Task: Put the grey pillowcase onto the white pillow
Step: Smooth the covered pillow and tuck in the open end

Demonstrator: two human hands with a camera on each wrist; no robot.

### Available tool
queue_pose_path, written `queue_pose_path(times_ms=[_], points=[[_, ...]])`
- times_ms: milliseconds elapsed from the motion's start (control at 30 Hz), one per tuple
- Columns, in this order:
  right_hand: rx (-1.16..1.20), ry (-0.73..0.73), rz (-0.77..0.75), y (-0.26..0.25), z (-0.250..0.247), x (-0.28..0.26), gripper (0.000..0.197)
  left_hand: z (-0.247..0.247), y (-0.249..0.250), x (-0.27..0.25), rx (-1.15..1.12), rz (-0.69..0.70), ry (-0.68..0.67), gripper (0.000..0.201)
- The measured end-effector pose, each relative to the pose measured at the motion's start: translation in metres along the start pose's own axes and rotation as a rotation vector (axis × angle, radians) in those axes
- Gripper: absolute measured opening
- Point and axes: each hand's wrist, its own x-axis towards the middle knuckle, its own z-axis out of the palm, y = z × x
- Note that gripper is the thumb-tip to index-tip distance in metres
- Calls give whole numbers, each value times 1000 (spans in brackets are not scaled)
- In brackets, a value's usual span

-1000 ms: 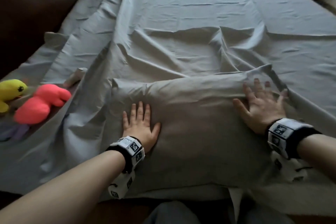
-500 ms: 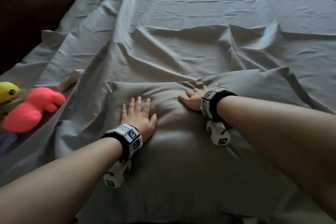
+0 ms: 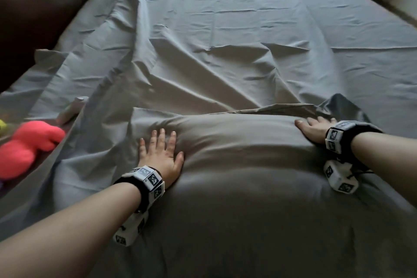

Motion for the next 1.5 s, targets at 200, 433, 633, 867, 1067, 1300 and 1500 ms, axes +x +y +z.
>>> queue_pose_path(times_ms=[200,433,633,867,1067,1300,1500], points=[[282,125,182,61,-33,-12,91,-40,3,-5,-5,-72,-38,72],[403,177,94,131,-28,-61,47,-84,96,-29,-126,257,52,70],[808,99,217,184,16,-84,13,-94,210,-52,-140,535,64,71],[923,-148,225,201,51,-101,15,-95,308,-61,-70,780,60,71],[871,-42,159,208,58,-110,12,-87,352,-59,47,913,66,68],[823,146,191,232,57,-105,23,-76,374,-59,182,1062,120,62],[581,-78,112,220,67,-111,23,-68,383,-65,211,1182,124,54]])
